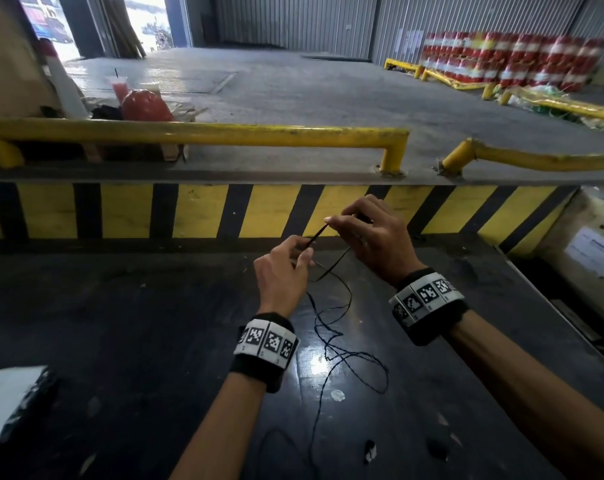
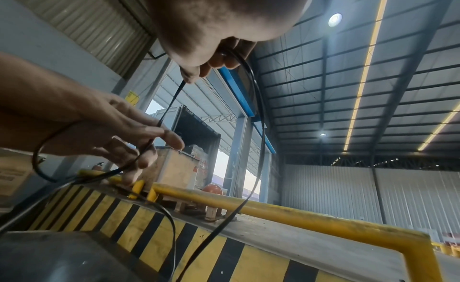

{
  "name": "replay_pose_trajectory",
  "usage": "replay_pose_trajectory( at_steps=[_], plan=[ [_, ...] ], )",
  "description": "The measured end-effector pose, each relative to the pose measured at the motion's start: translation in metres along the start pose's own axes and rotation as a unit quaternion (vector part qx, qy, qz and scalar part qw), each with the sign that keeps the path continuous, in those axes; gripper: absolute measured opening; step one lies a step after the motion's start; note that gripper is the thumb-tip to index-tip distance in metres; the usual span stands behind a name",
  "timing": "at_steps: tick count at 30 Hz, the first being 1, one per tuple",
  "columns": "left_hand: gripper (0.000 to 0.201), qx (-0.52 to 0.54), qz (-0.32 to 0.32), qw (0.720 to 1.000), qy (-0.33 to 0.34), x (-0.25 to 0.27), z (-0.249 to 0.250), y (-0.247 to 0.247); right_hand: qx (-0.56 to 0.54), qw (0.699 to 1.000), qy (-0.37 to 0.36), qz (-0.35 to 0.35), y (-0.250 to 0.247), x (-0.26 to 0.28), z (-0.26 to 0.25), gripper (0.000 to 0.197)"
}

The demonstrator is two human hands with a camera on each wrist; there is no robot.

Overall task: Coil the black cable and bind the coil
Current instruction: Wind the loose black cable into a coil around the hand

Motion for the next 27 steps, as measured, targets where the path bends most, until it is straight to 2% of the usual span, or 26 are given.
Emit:
replay_pose_trajectory(
  at_steps=[3, 5, 7, 11, 13, 16, 18, 20, 24, 27],
  plan=[
    [0.026, 0.065, -0.084, 0.994, 0.009, 0.004, 0.003, 0.011, -0.006, 0.999, 0.019, 0.028, -0.005, 0.002, 0.004, 0.014],
    [0.039, 0.147, -0.128, 0.98, -0.043, 0.008, -0.002, 0.014, -0.014, 0.998, 0.051, 0.044, -0.008, 0.004, 0.011, 0.011],
    [0.046, 0.197, -0.141, 0.968, -0.07, 0.009, -0.006, 0.014, -0.026, 0.993, 0.095, 0.058, -0.009, 0.007, 0.021, 0.015],
    [0.036, 0.185, -0.199, 0.962, -0.009, 0.009, -0.006, 0.016, -0.048, 0.985, 0.155, 0.049, -0.003, 0.016, 0.037, 0.019],
    [0.033, 0.214, -0.247, 0.945, -0.019, 0.009, -0.006, 0.018, -0.062, 0.979, 0.187, 0.051, 0.002, 0.021, 0.045, 0.018],
    [0.03, 0.275, -0.302, 0.912, -0.021, 0.013, -0.004, 0.019, -0.09, 0.954, 0.269, 0.093, 0.003, 0.029, 0.065, 0.017],
    [0.028, 0.309, -0.316, 0.897, -0.011, 0.017, 0.0, 0.018, -0.098, 0.933, 0.323, 0.129, 0.004, 0.033, 0.08, 0.018],
    [0.026, 0.32, -0.319, 0.892, -0.001, 0.02, 0.004, 0.017, -0.095, 0.923, 0.343, 0.146, 0.006, 0.035, 0.086, 0.018],
    [0.027, 0.267, -0.307, 0.914, 0.001, 0.019, 0.009, 0.016, -0.124, 0.906, 0.356, 0.195, 0.011, 0.034, 0.083, 0.016],
    [0.032, 0.272, -0.301, 0.914, -0.021, 0.018, 0.006, 0.014, -0.141, 0.887, 0.373, 0.233, 0.009, 0.034, 0.086, 0.015]
  ],
)
Point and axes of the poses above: each hand's wrist, its own x-axis away from the middle knuckle, its own y-axis out of the palm, z = x × y, the point moved 6 cm from there along -x, towards the middle knuckle, and after that the axes turned 10 degrees about -x, right-handed, at the moved point
